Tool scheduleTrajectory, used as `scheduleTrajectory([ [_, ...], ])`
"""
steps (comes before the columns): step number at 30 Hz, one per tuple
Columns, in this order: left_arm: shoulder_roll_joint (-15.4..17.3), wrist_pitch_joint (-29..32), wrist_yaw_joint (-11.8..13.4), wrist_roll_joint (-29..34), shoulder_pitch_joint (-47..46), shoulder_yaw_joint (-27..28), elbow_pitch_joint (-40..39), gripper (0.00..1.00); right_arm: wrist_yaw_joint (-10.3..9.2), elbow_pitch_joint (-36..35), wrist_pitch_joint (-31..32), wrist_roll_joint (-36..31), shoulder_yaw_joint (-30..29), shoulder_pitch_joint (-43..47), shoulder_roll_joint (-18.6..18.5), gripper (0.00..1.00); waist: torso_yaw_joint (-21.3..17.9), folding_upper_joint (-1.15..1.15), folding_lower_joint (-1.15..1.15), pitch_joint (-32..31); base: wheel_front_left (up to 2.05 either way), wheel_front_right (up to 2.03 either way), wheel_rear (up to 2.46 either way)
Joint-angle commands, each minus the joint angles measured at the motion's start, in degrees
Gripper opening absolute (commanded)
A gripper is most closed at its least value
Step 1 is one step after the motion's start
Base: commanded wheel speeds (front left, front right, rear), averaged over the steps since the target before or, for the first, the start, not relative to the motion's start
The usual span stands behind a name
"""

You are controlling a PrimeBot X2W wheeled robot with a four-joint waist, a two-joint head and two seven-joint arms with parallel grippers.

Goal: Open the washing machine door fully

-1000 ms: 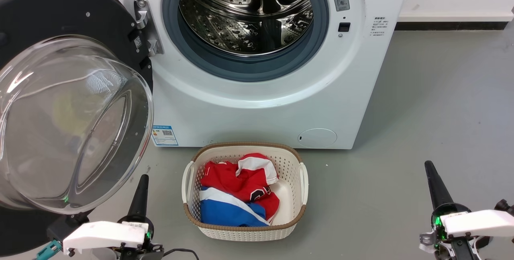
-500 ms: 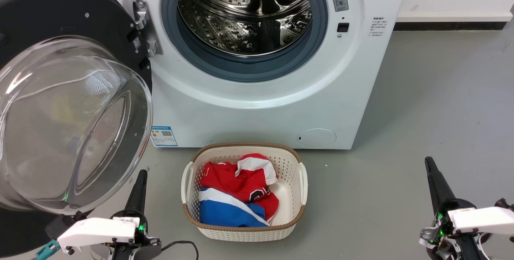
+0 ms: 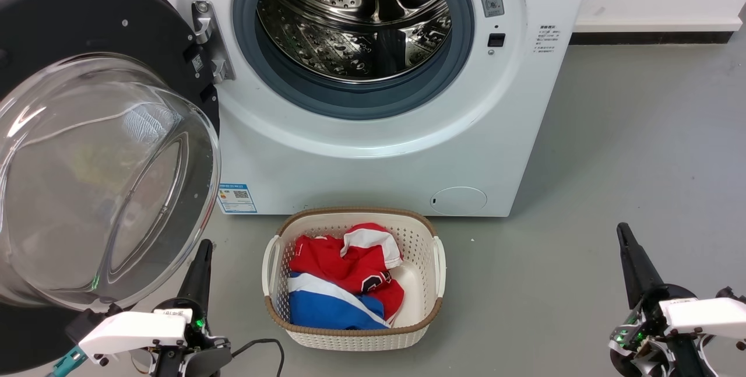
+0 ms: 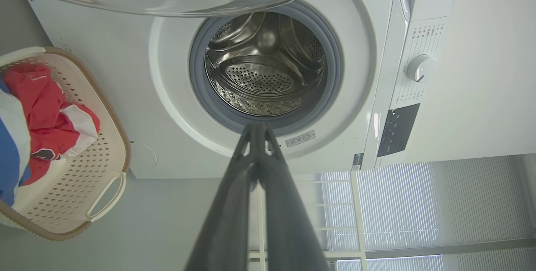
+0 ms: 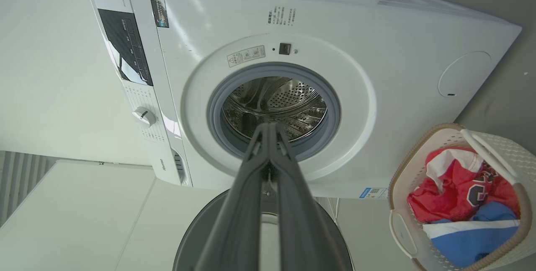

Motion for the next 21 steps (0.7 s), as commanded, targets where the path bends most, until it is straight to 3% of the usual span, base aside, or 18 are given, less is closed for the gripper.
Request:
scheduleTrajectory([
  [1, 0.20, 0.40, -0.15, -1.29, -0.95, 0.29, 0.05, 0.00, 0.00, 0.03, 0.42, 1.30, -0.12, -1.15, -0.10, 0.00, -0.02, 0.00, 0.00, -0.01, 0.00, 0.00, 0.00],
  [14, 0.10, 1.76, -0.18, -6.39, -1.43, 0.84, 0.29, 0.00, 0.00, 0.30, 1.74, 6.29, -0.41, -1.56, -0.04, 0.00, -0.17, 0.00, 0.00, -0.08, 0.00, 0.00, 0.00],
  [21, 0.01, 1.79, -0.18, -6.05, -1.42, 0.93, 0.27, 0.00, 0.00, 0.29, 1.70, 6.09, -0.43, -1.50, 0.00, 0.00, -0.17, 0.00, 0.00, -0.08, 0.00, 0.00, 0.00],
])
